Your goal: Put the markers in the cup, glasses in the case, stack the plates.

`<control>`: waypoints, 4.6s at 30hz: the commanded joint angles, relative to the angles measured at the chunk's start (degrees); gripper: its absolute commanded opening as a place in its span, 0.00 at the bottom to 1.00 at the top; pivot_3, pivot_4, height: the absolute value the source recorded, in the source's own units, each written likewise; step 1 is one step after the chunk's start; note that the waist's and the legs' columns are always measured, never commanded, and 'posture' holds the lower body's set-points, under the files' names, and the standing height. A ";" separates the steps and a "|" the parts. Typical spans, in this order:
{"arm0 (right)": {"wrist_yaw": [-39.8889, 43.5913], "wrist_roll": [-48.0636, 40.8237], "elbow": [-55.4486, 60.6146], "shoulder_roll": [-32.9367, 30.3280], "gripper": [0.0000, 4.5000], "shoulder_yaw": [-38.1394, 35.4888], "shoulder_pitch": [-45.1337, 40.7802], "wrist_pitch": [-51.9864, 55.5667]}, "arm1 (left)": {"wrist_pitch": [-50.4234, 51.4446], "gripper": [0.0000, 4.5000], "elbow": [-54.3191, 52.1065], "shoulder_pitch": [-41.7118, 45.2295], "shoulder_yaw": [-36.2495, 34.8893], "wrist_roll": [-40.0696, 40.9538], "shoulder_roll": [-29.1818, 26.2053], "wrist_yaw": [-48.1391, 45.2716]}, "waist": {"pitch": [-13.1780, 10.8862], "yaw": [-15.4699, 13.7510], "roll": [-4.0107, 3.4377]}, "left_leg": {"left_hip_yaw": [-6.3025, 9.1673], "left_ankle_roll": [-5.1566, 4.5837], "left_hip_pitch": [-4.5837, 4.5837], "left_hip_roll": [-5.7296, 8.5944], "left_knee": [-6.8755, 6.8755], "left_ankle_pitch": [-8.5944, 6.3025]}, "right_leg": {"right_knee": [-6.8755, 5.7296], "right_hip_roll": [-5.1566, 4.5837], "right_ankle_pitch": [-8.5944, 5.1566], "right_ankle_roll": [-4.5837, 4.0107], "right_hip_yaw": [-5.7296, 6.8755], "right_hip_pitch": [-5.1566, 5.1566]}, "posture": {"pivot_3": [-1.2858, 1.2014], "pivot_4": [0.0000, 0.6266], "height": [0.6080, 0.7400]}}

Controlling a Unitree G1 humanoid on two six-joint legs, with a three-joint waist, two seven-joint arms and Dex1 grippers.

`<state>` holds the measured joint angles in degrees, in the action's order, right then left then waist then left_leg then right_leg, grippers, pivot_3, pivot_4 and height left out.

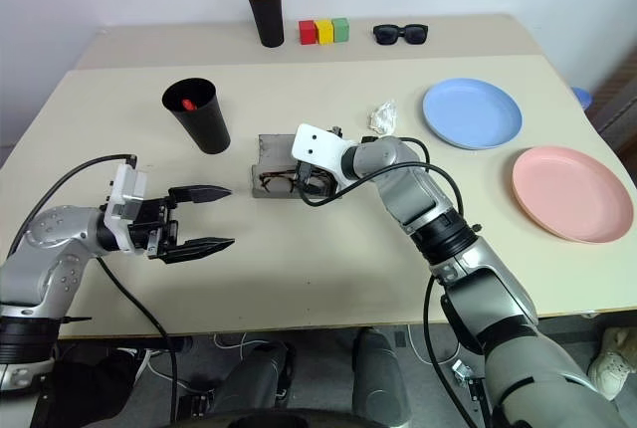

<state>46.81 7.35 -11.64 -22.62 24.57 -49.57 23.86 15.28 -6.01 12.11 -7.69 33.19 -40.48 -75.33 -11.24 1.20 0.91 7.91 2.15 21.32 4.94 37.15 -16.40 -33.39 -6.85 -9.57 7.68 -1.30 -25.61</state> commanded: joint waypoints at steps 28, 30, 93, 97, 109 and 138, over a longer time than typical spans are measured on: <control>-0.07 -35.27 33.87 -4.15 1.00 -32.55 28.57 12.37 | -11.69 0.03 33.61 35.88 9.91 -20.52 18.56 24.83 | 0.05 0.04 0.00 | -0.06 0.01 -0.08 0.01 0.17 0.03 | 0.00 0.01 0.12 0.03 -0.01 0.17 | 0.52 0.24 1.00; -1.63 -35.75 35.17 -3.68 1.00 -32.32 29.44 12.61 | -13.88 0.01 41.04 41.55 11.56 -24.21 21.02 28.45 | 0.05 -0.44 0.01 | -0.04 0.02 -0.08 -0.01 0.21 0.04 | -0.03 0.03 0.13 0.03 0.00 0.19 | 0.52 0.24 1.00; -8.79 -29.99 31.89 -4.71 1.00 -25.33 29.06 4.76 | 23.43 0.01 35.41 45.79 16.93 -29.10 20.32 11.24 | 0.04 -0.37 0.02 | 0.06 -0.06 0.08 0.07 0.76 -0.01 | -0.29 0.03 0.22 0.18 0.00 0.23 | 0.52 0.24 1.00; -8.87 -29.55 31.52 -4.67 1.00 -25.39 28.91 4.35 | 28.22 0.01 32.86 44.67 16.00 -26.22 20.69 11.78 | 0.05 -0.29 0.01 | 0.05 -0.06 0.06 0.07 0.77 -0.01 | -0.33 0.03 0.22 0.18 0.00 0.23 | 0.52 0.24 1.00; -9.00 -29.16 31.63 -4.40 1.00 -25.45 29.29 4.25 | 15.57 0.01 30.20 42.38 10.04 -26.75 17.39 26.26 | 0.05 -0.41 0.01 | 0.06 -0.04 0.06 0.07 0.81 -0.01 | -0.40 0.03 0.22 0.17 -0.03 0.21 | 0.52 0.24 1.00; -8.19 -27.03 29.41 -4.65 1.00 -23.97 28.20 1.79 | 3.10 0.01 25.27 17.12 -3.91 -12.25 18.75 30.81 | 0.07 -0.61 0.01 | 0.04 -0.03 0.01 0.07 0.87 -0.01 | -0.53 0.03 0.21 0.13 -0.06 0.22 | 0.52 0.24 1.00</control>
<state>38.63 -19.40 16.46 -27.10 1.10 -20.40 27.06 20.40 18.85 27.65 -11.85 21.20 -21.88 -45.06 -11.17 0.59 0.91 7.95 2.13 21.33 5.01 38.02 -16.40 -33.93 -6.82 -9.36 7.81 -1.37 -25.39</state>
